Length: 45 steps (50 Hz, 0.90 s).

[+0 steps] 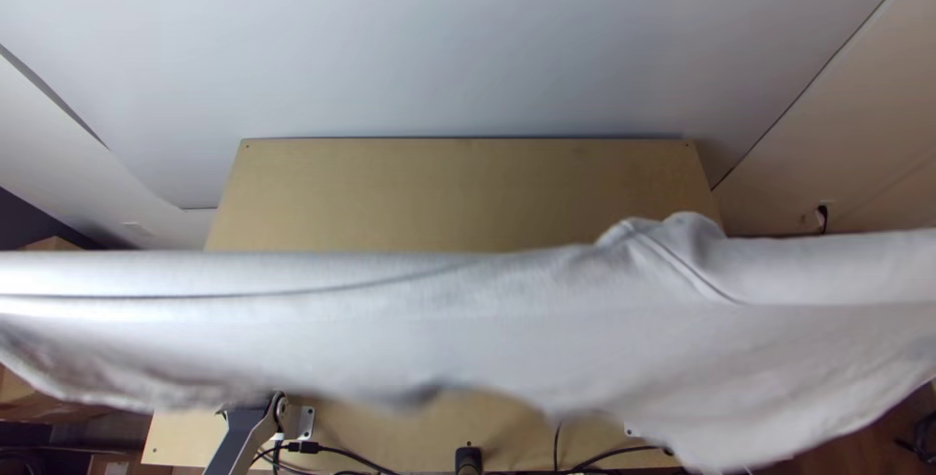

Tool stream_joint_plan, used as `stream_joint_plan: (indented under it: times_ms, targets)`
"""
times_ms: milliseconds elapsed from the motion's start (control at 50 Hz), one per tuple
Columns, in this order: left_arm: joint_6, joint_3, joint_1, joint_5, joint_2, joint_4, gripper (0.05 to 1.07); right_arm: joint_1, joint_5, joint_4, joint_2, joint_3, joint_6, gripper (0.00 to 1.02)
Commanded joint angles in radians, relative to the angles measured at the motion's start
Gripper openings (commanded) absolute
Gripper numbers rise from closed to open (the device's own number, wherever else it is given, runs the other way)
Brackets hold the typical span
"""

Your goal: Fold the t-shirt

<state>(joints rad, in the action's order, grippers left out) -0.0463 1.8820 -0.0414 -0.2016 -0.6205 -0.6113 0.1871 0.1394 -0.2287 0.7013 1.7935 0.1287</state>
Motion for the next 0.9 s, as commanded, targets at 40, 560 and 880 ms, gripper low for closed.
stream_joint_plan:
  times_ms: [40,560,880]
  targets:
    - [-0.041,-0.147,0.002,-0.098,-0.004,-0.030,0.08,0.008,-0.063,0.002,0.021,-0.083,0.015,0.02]
    - [-0.264,-1.313,0.020,0.156,0.011,0.278,0.08,0.071,-0.060,0.312,-0.011,-1.165,0.101,0.02]
    - [-0.268,-1.345,0.040,0.200,-0.548,0.697,0.08,-0.003,-0.046,0.566,0.569,-1.186,0.103,0.02]
